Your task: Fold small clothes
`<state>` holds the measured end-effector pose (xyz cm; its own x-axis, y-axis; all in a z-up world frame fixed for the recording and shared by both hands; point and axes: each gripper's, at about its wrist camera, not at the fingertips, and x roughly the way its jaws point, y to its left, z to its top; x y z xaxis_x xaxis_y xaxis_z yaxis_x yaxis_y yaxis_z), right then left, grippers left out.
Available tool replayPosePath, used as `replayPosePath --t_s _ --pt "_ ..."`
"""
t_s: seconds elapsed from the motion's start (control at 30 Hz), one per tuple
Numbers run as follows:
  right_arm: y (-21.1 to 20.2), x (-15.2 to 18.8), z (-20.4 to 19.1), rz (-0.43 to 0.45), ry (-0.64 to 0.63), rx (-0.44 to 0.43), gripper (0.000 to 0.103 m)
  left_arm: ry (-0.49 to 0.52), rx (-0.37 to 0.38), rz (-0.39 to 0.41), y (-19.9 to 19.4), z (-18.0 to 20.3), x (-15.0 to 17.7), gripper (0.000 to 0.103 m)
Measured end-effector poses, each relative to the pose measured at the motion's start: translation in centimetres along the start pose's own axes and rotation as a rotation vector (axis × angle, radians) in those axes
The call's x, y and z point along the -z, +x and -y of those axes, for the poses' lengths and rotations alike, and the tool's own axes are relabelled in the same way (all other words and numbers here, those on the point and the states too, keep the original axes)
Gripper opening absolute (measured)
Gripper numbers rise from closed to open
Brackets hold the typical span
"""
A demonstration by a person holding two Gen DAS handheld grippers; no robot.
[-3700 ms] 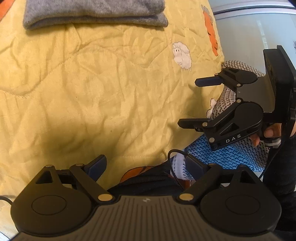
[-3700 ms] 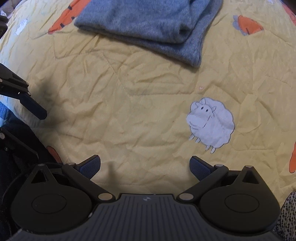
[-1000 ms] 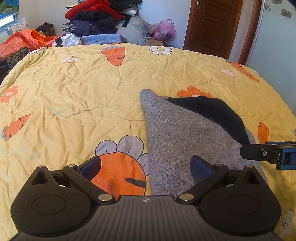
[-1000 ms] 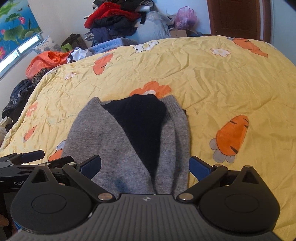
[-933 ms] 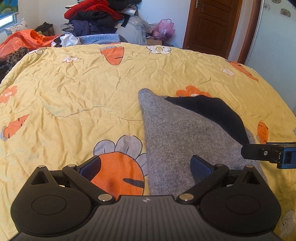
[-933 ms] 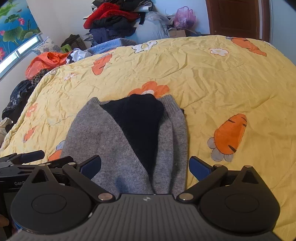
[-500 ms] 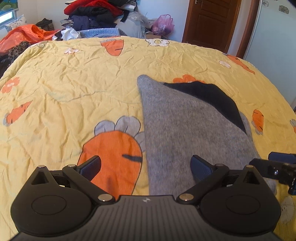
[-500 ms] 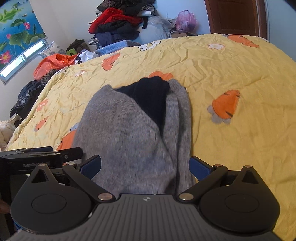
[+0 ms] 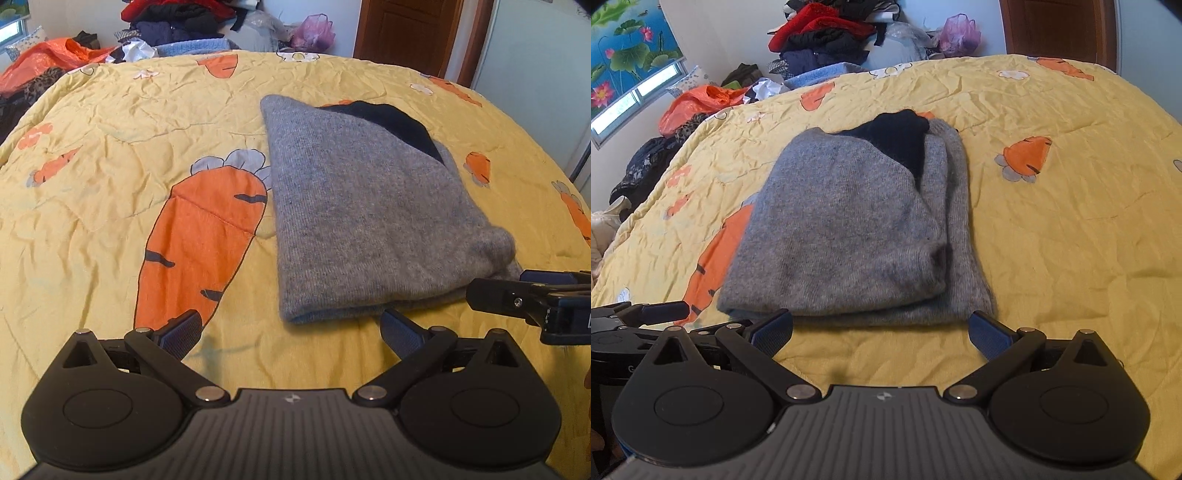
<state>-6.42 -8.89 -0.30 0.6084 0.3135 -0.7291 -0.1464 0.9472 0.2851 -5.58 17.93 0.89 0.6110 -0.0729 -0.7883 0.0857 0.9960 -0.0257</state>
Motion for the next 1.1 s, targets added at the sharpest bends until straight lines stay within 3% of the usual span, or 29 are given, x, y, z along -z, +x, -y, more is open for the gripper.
replayPosePath --t_s 0.5,0.93,1.1 --pt "0.7 1.4 0.1 -0.04 -0.007 0.012 0.102 -0.009 -0.017 -0.042 0.6 0.3 1.6 0.103" --pt "2.0 2.1 -1.3 -0.047 -0.105 0.113 0.103 0.0 -0.05 -0.047 1.6 0.5 1.8 0.103" --pt "2.0 1.7 -1.0 -0.057 -0.069 0.11 0.103 -0.026 -0.075 -0.075 1.8 0.6 1.4 0.103"
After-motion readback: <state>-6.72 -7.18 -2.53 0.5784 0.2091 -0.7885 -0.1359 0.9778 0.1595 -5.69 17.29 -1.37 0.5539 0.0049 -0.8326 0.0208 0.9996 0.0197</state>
